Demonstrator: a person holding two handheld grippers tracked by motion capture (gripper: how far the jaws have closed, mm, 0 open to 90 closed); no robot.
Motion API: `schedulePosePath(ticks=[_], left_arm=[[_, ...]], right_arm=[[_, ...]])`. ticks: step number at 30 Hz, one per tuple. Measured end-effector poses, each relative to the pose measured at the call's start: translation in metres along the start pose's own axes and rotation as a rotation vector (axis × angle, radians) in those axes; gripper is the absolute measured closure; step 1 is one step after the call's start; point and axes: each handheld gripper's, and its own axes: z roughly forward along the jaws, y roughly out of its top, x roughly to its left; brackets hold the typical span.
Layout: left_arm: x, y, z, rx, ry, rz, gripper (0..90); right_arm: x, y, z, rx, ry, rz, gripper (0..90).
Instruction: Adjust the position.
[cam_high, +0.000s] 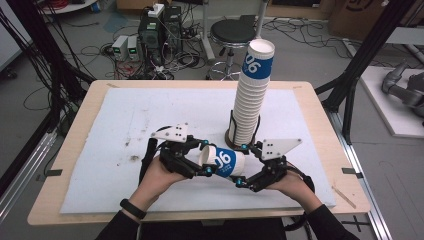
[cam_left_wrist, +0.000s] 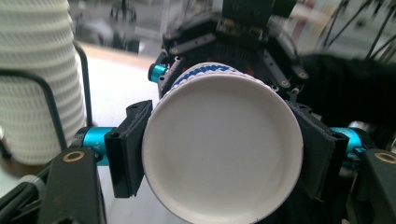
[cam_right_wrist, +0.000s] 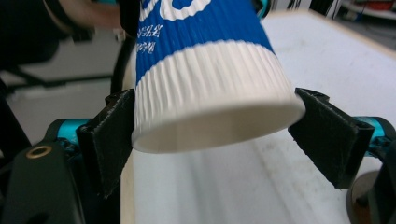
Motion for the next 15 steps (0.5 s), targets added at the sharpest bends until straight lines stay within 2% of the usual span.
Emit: schedulePosePath(ticks=[4, 7, 9, 12, 15], left_arm=[[0.002, -0.0031, -0.0061, -0.114, -0.004, -0.015, 29.1], [0.0013, -0.0045, -0.0073, -0.182, -0.012, -0.019, 29.4], [0.0012, -0.0061, -0.0059, -0.217, -0.031, -0.022, 29.4], [0.0005, -0.0075, -0.0026, -0.229, -0.045, -0.021, 29.4], [-0.0005, -0.0084, 0.0015, -0.218, -0.053, -0.007, 29.2]], right_arm=[[-0.0027, 0.0013, -0.0076, -0.101, -0.008, 0.057, 17.1], [-0.0037, 0.0013, -0.0087, -0.144, -0.002, 0.092, 16.8], [-0.0032, 0.0022, -0.0079, -0.168, 0.005, 0.113, 14.3], [-0.0014, 0.0036, -0.0064, -0.195, 0.018, 0.122, 14.3], [0.0005, 0.0042, -0.0041, -0.197, 0.029, 0.129, 14.3]])
